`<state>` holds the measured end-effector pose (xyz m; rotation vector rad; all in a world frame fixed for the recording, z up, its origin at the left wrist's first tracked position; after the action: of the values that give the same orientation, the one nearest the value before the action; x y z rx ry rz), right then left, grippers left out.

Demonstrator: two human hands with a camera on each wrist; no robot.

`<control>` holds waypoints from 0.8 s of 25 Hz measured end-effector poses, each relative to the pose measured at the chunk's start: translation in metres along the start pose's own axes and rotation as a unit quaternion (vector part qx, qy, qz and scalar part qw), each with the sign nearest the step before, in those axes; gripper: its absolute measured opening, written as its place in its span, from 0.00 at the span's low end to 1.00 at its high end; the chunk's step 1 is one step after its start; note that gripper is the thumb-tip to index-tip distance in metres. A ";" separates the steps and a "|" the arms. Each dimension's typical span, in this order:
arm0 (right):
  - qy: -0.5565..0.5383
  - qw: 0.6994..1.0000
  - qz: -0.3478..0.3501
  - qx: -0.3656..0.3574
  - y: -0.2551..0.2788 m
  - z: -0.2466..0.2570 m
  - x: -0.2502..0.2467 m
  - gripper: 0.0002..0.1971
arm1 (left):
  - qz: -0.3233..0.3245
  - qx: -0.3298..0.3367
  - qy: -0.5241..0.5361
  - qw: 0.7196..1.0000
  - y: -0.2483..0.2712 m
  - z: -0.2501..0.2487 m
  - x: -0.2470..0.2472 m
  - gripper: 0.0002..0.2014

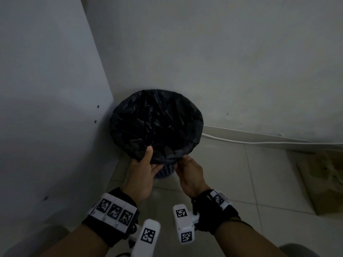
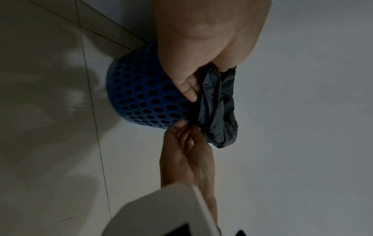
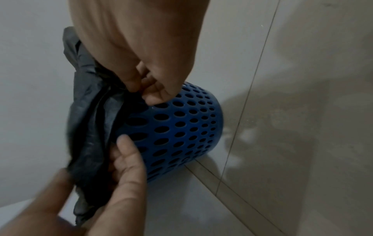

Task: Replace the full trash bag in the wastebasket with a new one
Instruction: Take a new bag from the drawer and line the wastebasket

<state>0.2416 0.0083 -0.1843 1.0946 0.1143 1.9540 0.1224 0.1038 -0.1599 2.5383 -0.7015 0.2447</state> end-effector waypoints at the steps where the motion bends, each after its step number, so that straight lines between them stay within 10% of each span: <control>1: 0.022 0.999 0.002 -0.030 0.000 0.005 -0.002 0.07 | 0.002 0.014 -0.016 1.000 0.001 -0.002 0.002 0.27; 7: 0.404 0.874 0.022 -0.269 0.019 0.039 0.001 0.04 | -0.081 0.041 -0.022 0.996 0.003 -0.007 -0.009 0.27; 15: 0.250 0.938 0.033 -0.236 0.028 0.049 -0.002 0.08 | -0.129 0.072 -0.036 0.988 0.008 -0.008 -0.011 0.32; 20: 0.339 0.882 0.089 -0.315 0.048 0.044 0.012 0.11 | -0.127 0.069 -0.023 0.989 0.010 -0.006 -0.010 0.33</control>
<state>0.2404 -0.0264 -0.1275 -0.0277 -0.2464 2.2255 0.1084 0.1038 -0.1532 2.7405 -0.3837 0.1511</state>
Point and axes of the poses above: each hand's wrist, its own y-axis away from the middle knuckle, its own x-axis out of the palm, z = x × y, the point moved 9 cm from there along -y, towards the middle knuckle, and after that the axes turned 13 degrees about -y, right-handed, at the moved point
